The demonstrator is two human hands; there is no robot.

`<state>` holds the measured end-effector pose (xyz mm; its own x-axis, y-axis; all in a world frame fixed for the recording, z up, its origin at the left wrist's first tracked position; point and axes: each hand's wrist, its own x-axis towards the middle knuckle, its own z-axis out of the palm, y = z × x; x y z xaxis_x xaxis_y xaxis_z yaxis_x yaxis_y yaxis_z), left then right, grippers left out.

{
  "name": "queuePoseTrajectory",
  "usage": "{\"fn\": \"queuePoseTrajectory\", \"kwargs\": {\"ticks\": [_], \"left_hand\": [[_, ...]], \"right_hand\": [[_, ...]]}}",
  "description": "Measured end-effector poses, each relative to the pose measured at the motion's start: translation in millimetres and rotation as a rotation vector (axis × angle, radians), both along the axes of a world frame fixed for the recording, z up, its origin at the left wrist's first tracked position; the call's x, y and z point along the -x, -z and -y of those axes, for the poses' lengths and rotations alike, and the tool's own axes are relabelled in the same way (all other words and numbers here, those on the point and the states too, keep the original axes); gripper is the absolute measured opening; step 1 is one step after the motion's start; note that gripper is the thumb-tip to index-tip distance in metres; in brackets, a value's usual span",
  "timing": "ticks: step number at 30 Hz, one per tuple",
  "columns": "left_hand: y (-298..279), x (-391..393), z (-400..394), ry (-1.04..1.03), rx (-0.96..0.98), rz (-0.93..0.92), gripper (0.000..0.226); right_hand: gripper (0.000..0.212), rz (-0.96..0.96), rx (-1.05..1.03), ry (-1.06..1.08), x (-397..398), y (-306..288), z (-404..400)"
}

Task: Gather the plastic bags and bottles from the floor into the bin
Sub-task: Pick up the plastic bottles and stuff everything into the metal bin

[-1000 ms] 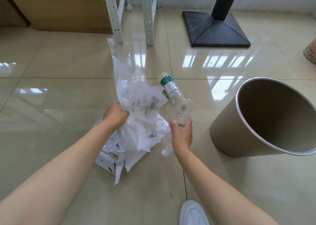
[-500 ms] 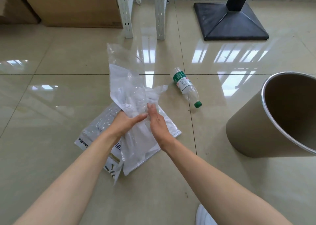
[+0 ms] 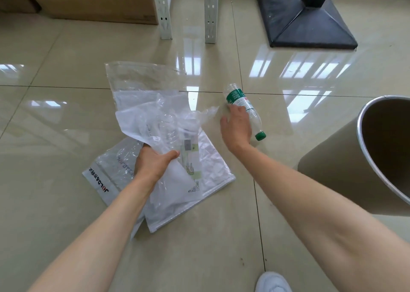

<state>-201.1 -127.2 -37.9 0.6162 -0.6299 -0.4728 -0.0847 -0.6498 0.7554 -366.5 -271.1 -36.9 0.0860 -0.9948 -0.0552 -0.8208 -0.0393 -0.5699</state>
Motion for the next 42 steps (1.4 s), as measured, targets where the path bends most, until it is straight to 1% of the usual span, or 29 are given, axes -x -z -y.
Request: {"fn": "queuePoseTrajectory", "kwargs": {"ticks": [1,3,5,7,8,10,12,14,17,21,23,25,28,32,35,38,42], "left_hand": [[0,1,2,0.005,-0.007,0.011,0.057],[3,1,7,0.018,-0.02,0.023,0.057],[7,2,13,0.02,-0.025,0.026,0.06],[7,4,18,0.019,-0.026,0.026,0.063],[7,6,21,0.02,-0.023,0.019,0.064],[8,8,26,0.023,-0.006,-0.004,0.065],[7,12,28,0.032,0.015,-0.043,0.062],[5,15,28,0.028,0.07,-0.129,0.051],[-7,21,21,0.087,0.188,-0.246,0.033],[-34,20,13,0.195,0.244,-0.339,0.03],[-53,20,13,0.218,0.288,-0.37,0.029],[-83,28,13,0.256,0.344,-0.4,0.031],[-135,45,11,0.324,0.404,-0.422,0.035],[-221,72,4,0.458,0.5,-0.39,0.048],[-278,96,-2,0.529,0.599,-0.375,0.041],[-323,131,-3,0.597,0.667,-0.402,0.033],[-361,196,11,0.698,0.695,-0.469,0.038]], "right_hand": [[0.043,-0.117,0.027,0.011,11,1,19],[0.053,-0.29,-0.019,0.02,29,6,51],[0.066,-0.333,-0.149,0.05,39,13,72],[0.076,-0.281,-0.277,0.092,43,20,85],[0.078,-0.257,-0.328,0.09,44,25,88],[0.073,-0.238,-0.401,0.053,41,31,86],[0.067,-0.222,-0.413,0.039,34,34,78],[0.066,-0.16,-0.404,0.04,30,37,65],[0.063,0.0,-0.407,0.038,29,39,41],[0.051,0.237,-0.409,0.107,35,28,20],[0.048,0.409,-0.401,0.145,35,11,12],[0.045,0.546,-0.368,0.155,38,-18,2],[0.032,0.665,-0.314,0.188,48,-71,-12],[0.028,0.851,-0.223,0.18,78,-157,-26],[0.025,0.88,-0.089,0.088,112,-228,-36],[0.033,0.88,0.026,0.024,159,-291,-42],[0.035,0.764,0.139,0.111,239,-345,-46]]}}
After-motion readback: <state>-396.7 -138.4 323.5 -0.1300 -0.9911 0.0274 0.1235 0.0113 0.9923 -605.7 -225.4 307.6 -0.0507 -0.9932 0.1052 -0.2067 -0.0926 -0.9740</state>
